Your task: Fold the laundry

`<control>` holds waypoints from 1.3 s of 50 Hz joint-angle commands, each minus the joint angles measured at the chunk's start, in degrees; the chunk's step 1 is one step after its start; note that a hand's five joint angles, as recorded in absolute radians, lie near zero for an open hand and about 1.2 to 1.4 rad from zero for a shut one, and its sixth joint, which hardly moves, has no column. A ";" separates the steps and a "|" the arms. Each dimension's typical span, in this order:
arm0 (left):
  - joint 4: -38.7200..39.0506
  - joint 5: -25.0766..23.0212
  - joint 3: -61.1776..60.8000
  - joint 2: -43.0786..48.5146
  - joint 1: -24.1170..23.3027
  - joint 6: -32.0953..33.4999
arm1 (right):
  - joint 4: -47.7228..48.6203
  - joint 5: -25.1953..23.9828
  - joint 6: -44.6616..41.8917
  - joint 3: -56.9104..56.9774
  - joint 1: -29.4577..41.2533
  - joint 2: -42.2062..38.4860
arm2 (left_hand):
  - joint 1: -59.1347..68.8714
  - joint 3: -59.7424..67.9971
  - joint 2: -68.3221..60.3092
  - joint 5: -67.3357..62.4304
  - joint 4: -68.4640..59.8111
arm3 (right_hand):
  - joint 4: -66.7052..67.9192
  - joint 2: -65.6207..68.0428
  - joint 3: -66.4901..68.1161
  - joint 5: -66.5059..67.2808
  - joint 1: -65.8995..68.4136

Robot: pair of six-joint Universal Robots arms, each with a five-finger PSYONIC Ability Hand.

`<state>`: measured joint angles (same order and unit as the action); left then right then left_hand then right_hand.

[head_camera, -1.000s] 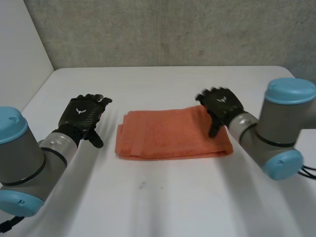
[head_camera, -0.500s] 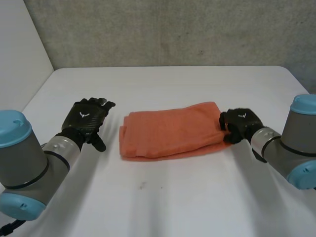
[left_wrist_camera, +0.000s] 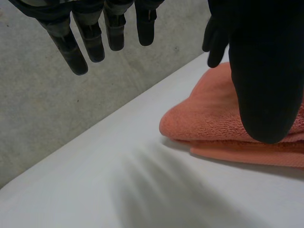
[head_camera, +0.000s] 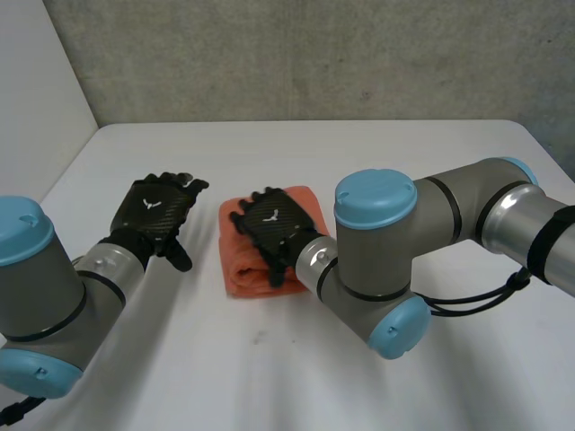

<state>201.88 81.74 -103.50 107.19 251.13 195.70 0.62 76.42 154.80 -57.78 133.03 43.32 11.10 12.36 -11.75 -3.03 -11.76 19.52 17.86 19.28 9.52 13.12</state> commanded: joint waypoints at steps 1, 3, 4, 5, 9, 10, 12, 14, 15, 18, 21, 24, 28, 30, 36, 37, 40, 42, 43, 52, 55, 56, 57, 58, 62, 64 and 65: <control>-0.08 0.09 2.07 -0.06 0.06 -0.49 | -1.59 10.78 6.27 -2.06 -2.94 6.31 | -0.38 -1.64 1.03 2.31 1.04 | -9.52 -7.86 -9.28 -9.52 -3.12; -0.25 0.26 4.25 -0.06 -0.81 -0.67 | -1.59 9.63 9.36 -3.30 -4.79 8.52 | -0.05 -1.30 0.69 1.98 0.71 | -9.52 -7.86 -9.28 -9.52 -3.12; -0.60 0.27 5.14 -0.06 -0.99 -0.75 | -1.50 8.93 10.86 -3.83 -5.75 9.40 | 0.12 -1.13 0.52 1.81 0.54 | -9.52 -7.86 -9.28 -9.52 -3.12; -0.78 0.27 6.11 0.12 -1.26 -0.93 | -1.58 7.36 13.66 -4.35 -7.42 10.28 | 0.29 -0.97 0.36 1.64 0.37 | -9.52 -7.86 -9.28 -9.52 -3.12; -1.66 0.09 11.73 2.40 -4.42 -5.22 | -2.02 3.66 17.46 -4.54 -9.27 10.38 | 1.47 0.21 -0.82 0.46 -0.81 | -9.52 -7.86 -9.28 -9.52 -3.12; -2.18 0.09 13.13 3.54 -5.29 -6.54 | -1.94 2.95 18.07 -4.45 -9.63 10.47 | 1.47 0.21 -0.82 0.46 -0.81 | -9.52 -7.86 -9.28 -9.52 -3.12; -5.25 0.09 18.31 7.23 -7.58 -10.50 | -2.11 0.14 19.22 -3.84 -10.24 9.94 | 1.47 0.21 -0.82 0.46 -0.81 | -9.52 -7.86 -9.28 -9.52 -3.12; -9.72 0.00 23.66 10.99 -8.90 -13.92 | -2.29 -1.27 19.49 -3.04 -10.51 8.62 | 1.47 0.21 -0.82 0.46 -0.81 | -9.52 -7.86 -9.28 -9.52 -3.12; -11.23 0.00 25.43 12.41 -9.17 -14.81 | -2.38 -1.71 19.66 -2.61 -10.68 7.58 | 1.47 0.21 -0.82 0.46 -0.81 | -9.52 -7.86 -9.28 -9.52 -3.12; -16.75 0.26 31.66 18.11 -9.35 -17.62 | -4.04 -2.50 19.93 1.34 -11.21 2.65 | 1.47 0.21 -0.82 0.46 -0.81 | -9.52 -7.86 -9.28 -9.52 -3.12; -19.85 0.53 34.32 21.73 -9.35 -18.24 | -6.68 -2.77 19.93 5.03 -11.47 -1.04 | 1.47 0.21 -0.82 0.46 -0.81 | -9.52 -7.86 -9.28 -9.52 -3.12; -21.26 1.84 35.03 24.99 -9.35 -18.25 | -9.48 -2.68 19.75 8.54 -12.35 -5.16 | 1.64 0.38 -0.99 0.29 -0.98 | -9.52 -7.86 -9.28 -9.52 -3.12; -21.61 5.45 34.51 27.27 -9.08 -17.89 | -13.78 -2.33 19.49 12.41 -13.23 -8.77 | 1.47 0.21 -0.82 0.46 -0.81 | -9.52 -7.86 -9.28 -9.52 -3.12; -21.96 6.24 33.37 27.72 -8.64 -17.46 | -15.38 -2.33 19.31 13.91 -13.58 -10.01 | 1.30 0.05 -0.66 0.63 -0.64 | -9.52 -7.86 -9.28 -9.52 -3.12; -22.14 7.12 30.03 26.75 -8.38 -13.51 | -18.98 -2.33 19.22 17.61 -13.85 -11.42 | 0.96 -0.29 -0.32 0.97 -0.30 | -9.52 -7.86 -9.28 -9.52 -3.12; -22.05 7.21 29.76 26.32 -8.29 -12.98 | -18.99 -2.33 19.22 17.70 -13.85 -11.33 | 0.96 -0.29 -0.32 0.97 -0.30 | -9.52 -7.86 -9.28 -9.52 -3.12; -22.05 7.12 28.88 23.24 -8.38 -11.92 | -18.99 -2.33 19.57 17.79 -13.76 -10.72 | 0.80 -0.46 -0.15 1.13 -0.14 | -9.52 -7.86 -9.28 -9.52 -3.12; -21.96 7.03 28.79 20.44 -8.47 -12.00 | -18.99 -2.24 19.84 17.79 -13.67 -9.67 | 0.63 -0.63 0.02 1.30 0.03 | -9.52 -7.86 -9.28 -9.52 -3.12; -21.96 6.95 28.79 19.38 -8.47 -12.09 | -18.99 -2.15 19.92 17.79 -13.50 -8.88 | 0.63 -0.63 0.02 1.30 0.03 | -9.52 -7.86 -9.28 -9.52 -3.12; -21.53 7.12 30.02 5.50 -8.38 -12.00 | -14.87 3.73 23.61 13.05 -14.72 5.53 | -0.21 -1.47 0.86 2.14 0.87 | -9.52 -7.86 -9.28 -9.52 -3.12; -22.14 7.47 30.28 0.85 -7.42 -12.27 | -9.43 8.64 23.79 7.09 -17.18 13.16 | -0.05 -1.30 0.69 1.98 0.71 | -9.52 -7.86 -9.28 -9.52 -3.12; -22.31 7.56 30.20 -0.22 -6.89 -12.36 | -6.10 10.57 23.79 3.06 -18.49 17.37 | -0.05 -1.30 0.69 1.97 0.70 | -9.52 -7.86 -9.28 -9.52 -3.12; -22.49 7.82 30.02 -1.28 -6.28 -12.53 | -4.07 11.38 23.79 0.76 -19.20 19.67 | -0.05 -1.30 0.69 1.97 0.70 | -9.52 -7.86 -9.28 -9.52 -3.12; -22.84 8.00 29.85 -2.24 -5.57 -12.62 | -2.22 11.91 23.79 -1.52 -19.82 21.70 | -0.05 -1.30 0.69 1.97 0.70 | -9.52 -7.86 -9.28 -9.52 -3.12; -27.14 8.00 29.32 -7.34 -3.20 -13.06 | 5.78 11.56 22.83 -12.50 -23.42 31.36 | -0.38 -1.64 1.03 2.31 1.04 | -9.52 -7.86 -9.28 -9.52 -3.12; -28.90 7.74 28.35 -9.98 -2.23 -14.11 | 5.97 11.12 22.39 -14.98 -24.39 33.40 | -0.38 -1.64 1.03 2.31 1.04 | -9.52 -7.86 -9.28 -9.52 -3.12; -29.08 7.65 28.09 -10.68 -2.05 -14.46 | 5.80 10.86 22.04 -16.04 -24.74 34.28 | -0.38 -1.64 1.03 2.31 1.04 | -9.52 -7.86 -9.28 -9.52 -3.12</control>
<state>177.32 89.64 -73.78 102.96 246.20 182.96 0.57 87.69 178.35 -62.50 112.25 67.90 11.10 12.36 -11.75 -2.58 -11.76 13.30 12.68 12.12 3.20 11.83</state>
